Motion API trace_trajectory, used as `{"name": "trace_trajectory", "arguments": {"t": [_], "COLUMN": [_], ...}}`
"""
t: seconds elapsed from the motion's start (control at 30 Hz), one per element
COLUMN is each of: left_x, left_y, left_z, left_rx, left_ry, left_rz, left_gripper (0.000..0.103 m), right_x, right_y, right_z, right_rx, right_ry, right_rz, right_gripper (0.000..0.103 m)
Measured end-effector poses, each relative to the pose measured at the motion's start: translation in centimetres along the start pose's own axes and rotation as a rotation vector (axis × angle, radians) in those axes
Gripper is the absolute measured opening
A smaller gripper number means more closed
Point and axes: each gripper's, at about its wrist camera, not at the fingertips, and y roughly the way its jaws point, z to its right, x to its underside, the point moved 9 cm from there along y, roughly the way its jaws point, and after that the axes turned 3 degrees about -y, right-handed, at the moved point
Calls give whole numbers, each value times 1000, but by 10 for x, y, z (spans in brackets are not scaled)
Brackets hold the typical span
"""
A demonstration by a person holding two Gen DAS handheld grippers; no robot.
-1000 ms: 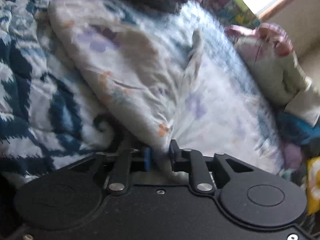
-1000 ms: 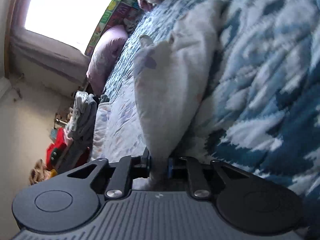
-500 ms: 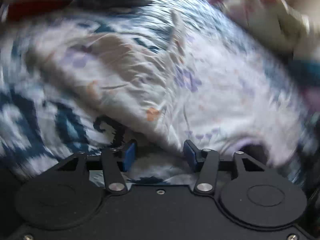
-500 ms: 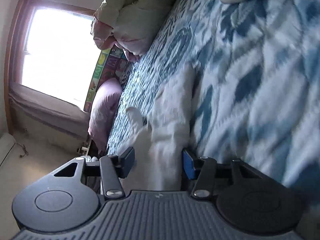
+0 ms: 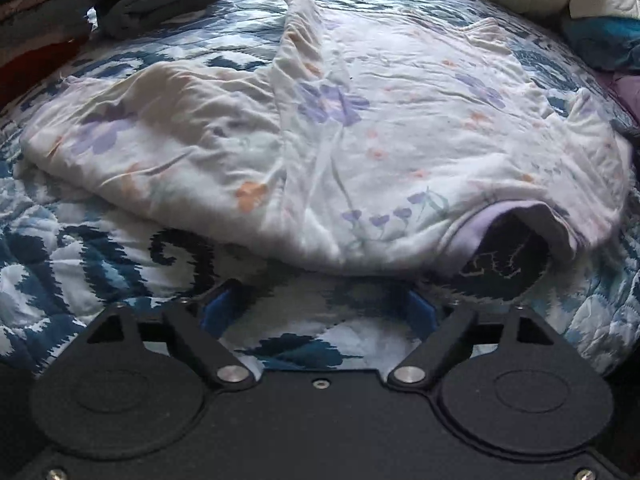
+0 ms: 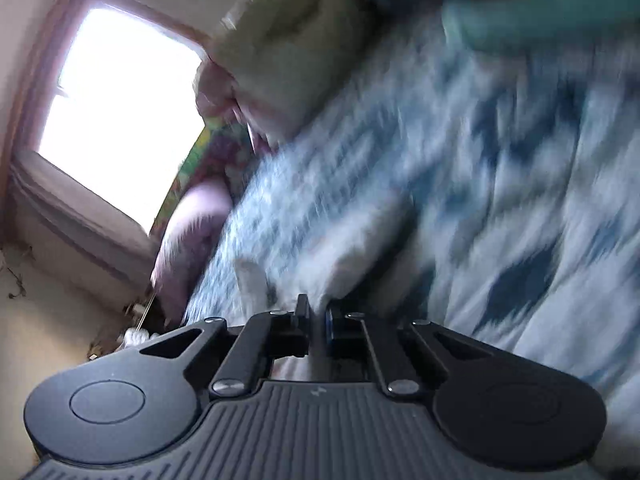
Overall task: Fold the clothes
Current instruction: 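Open both grippers and move them back over the spread garment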
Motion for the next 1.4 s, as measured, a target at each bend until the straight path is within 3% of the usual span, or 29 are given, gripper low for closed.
{"name": "trace_trajectory", "arguments": {"t": [0.07,0.13,0.2,0.27,0.43,0.57,0.6,0.67,0.8,0.9,0.97,1.03,1.07,1.13,1.2,1.33,1.4], "left_x": [0,1,0,0,1,1,1,2,3,4,4,3,2,-2,-5,-21,-32], "left_y": [-1,-1,0,0,-1,0,-1,-2,-4,-5,-7,-10,-14,-22,-31,-44,-41], "left_z": [-2,-3,-3,-2,-4,-3,-3,-5,-8,-10,-11,-13,-13,-12,-12,-1,8], "left_rx": [12,18,13,8,24,21,24,36,56,61,67,74,80,97,114,139,152], "left_ry": [-11,-15,-11,-9,-16,-12,-10,-7,-14,-11,-20,-34,-42,-58,-74,-73,-62], "left_rz": [0,4,6,8,16,17,17,15,10,3,-3,-3,8,35,62,151,180], "left_gripper": [85,85,85,85,85,85,85,85,85,85,85,83,74,60,50,46,45], "right_x": [-15,-16,-3,4,-7,-13,-14,-15,-23,-24,-26,-31,-29,-27,-21,37,78], "right_y": [-30,-54,-58,-61,-69,-59,-55,-47,-66,-63,-64,-77,-87,-102,-96,-68,-42], "right_z": [-7,6,30,45,51,58,54,45,34,38,38,28,22,1,-32,-84,-82], "right_rx": [29,110,199,237,221,166,151,119,264,332,362,408,423,381,245,-5,1], "right_ry": [-47,-25,51,119,110,157,129,71,-106,-113,-109,-177,-210,-280,-378,-543,-597], "right_rz": [115,138,64,44,104,124,112,86,139,126,134,164,186,238,212,6,-194], "right_gripper": [9,9,13,15,33,33,33,9,9,21,43,49,49,49,45,34,31]}}
